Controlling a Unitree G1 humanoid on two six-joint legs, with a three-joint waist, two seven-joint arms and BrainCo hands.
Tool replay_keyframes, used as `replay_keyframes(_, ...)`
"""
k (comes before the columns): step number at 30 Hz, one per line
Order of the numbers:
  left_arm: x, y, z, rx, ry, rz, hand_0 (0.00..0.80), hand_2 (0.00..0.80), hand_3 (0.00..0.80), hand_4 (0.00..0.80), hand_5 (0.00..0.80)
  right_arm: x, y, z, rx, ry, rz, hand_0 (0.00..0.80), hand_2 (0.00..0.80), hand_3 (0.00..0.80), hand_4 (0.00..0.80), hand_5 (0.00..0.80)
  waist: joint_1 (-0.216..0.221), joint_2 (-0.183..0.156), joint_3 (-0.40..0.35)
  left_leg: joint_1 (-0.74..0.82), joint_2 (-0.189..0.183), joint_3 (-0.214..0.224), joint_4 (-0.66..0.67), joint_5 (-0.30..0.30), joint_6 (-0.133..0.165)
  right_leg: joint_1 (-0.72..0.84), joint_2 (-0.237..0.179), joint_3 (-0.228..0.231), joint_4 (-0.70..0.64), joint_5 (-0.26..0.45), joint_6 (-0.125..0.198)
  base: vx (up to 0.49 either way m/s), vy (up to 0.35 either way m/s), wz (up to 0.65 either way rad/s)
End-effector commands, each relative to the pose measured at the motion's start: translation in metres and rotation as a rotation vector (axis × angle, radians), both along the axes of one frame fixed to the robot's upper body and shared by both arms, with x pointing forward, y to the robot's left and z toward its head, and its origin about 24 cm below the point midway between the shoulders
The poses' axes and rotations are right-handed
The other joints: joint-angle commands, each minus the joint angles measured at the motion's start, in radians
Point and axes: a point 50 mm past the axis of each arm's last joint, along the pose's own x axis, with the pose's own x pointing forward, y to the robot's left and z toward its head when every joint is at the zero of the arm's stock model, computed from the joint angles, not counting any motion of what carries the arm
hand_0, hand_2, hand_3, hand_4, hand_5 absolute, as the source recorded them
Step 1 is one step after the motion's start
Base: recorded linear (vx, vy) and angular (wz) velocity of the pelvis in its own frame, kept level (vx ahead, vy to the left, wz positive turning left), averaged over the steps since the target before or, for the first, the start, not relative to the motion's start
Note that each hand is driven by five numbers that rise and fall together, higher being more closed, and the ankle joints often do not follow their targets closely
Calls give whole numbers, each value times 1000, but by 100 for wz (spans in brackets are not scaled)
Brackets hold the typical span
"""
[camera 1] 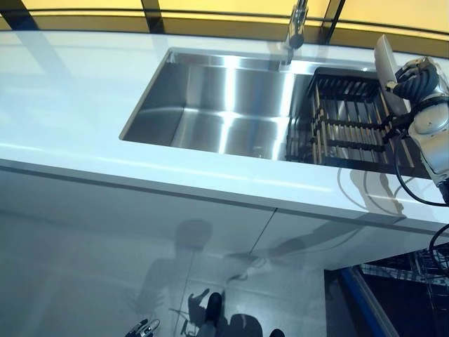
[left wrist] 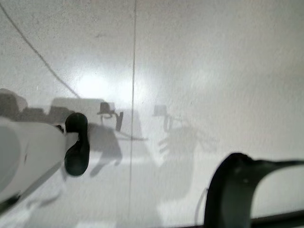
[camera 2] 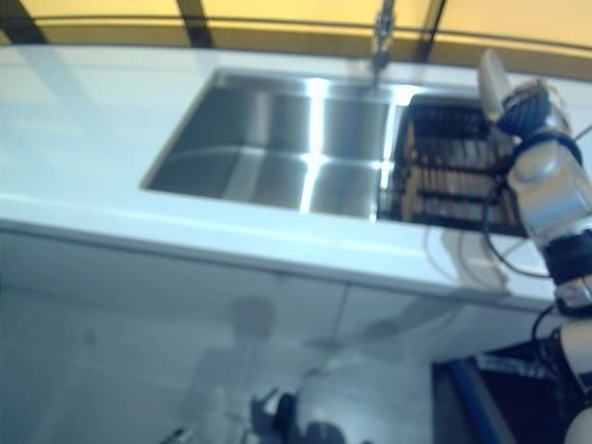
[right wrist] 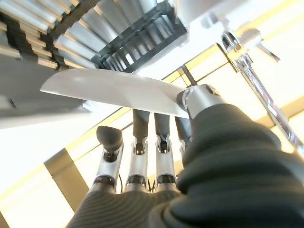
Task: Take plates into dishwasher
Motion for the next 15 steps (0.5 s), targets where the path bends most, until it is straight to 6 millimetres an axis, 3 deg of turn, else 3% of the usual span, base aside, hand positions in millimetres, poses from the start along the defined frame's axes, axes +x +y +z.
replay_keyframes(1, -35, 4, -14, 39, 96, -22, 0, 0, 0, 0, 0, -1, 5, 0, 32, -57, 101, 800, 800, 800, 800, 800, 8, -49, -125, 106, 24, 86, -3, -166, -15, -27, -44, 15, 63, -29, 47, 32, -13, -6)
replay_keyframes(12, -46, 4, -20, 67, 133, -27, 0, 0, 0, 0, 0, 3, -10, -31, 225, 36, 210, 800, 800, 800, 800, 800, -13, -85, -200, 166, 32, 111, -3, -189, -19, 32, -34, 27, 40, -33, 47, 33, -12, -9)
replay_keyframes(15, -49, 8, -21, 77, 148, -25, 0, 0, 0, 0, 0, 7, -13, -51, 385, 78, 326, 800, 800, 800, 800, 800, -30, -99, -235, 193, 37, 126, -3, -199, -20, 52, -28, 39, 34, -35, 46, 55, -25, -10)
